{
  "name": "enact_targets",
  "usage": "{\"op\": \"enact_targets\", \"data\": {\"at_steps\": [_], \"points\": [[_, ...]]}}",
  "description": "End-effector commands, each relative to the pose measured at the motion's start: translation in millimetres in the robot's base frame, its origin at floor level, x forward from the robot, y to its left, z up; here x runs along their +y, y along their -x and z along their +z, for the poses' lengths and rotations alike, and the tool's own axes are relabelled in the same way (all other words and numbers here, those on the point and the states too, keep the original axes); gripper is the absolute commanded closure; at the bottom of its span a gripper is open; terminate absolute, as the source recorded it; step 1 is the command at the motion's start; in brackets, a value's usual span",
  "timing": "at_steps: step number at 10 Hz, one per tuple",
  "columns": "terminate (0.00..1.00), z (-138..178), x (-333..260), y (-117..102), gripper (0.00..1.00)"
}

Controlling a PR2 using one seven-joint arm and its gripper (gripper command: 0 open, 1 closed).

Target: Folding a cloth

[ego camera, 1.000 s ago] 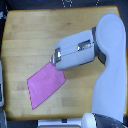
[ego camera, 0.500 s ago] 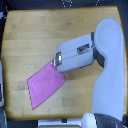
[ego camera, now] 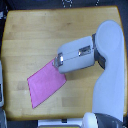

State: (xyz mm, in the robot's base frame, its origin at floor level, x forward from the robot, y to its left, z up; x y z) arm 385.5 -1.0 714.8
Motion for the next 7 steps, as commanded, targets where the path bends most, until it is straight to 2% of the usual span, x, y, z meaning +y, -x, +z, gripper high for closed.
{"op": "enact_targets", "data": {"at_steps": [1, 7], "points": [[0.00, -5.6, -7.1, 4.5, 1.00], [0.00, 5.8, -9.6, -4.3, 1.00]]}}
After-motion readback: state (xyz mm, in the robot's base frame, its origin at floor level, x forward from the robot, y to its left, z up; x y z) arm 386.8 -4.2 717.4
